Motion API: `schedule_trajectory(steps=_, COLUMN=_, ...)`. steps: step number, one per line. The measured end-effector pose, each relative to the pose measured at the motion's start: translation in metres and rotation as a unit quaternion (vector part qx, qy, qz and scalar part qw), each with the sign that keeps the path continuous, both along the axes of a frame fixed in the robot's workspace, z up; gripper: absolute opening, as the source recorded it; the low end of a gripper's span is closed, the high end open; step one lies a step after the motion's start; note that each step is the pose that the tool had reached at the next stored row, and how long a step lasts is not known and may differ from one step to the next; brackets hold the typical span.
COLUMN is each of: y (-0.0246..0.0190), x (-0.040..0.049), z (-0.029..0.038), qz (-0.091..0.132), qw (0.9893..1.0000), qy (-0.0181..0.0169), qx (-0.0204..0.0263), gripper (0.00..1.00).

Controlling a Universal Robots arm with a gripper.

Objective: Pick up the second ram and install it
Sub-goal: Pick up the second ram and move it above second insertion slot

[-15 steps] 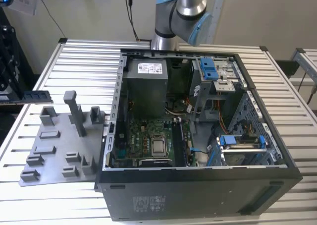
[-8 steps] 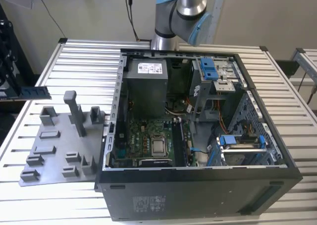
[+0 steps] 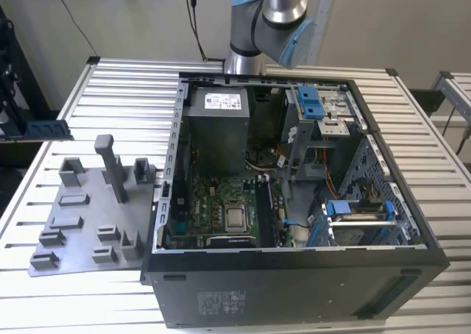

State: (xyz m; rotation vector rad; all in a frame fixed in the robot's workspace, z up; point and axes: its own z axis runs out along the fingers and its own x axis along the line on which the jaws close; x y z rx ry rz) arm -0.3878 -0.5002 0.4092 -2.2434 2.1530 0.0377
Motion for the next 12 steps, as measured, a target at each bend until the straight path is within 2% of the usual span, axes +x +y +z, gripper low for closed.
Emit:
schedule_trajectory(steps=2, y=0.0, x=0.0, z=0.0022, qz=0.0, qw=1.0, qy=0.0, qx=0.0, gripper=0.14)
schedule_trajectory(steps=12, y=0.0, x=0.0027, z=0.0024, qz=0.0, qw=1.0, qy=0.0001, qx=0.0003, gripper=0.14)
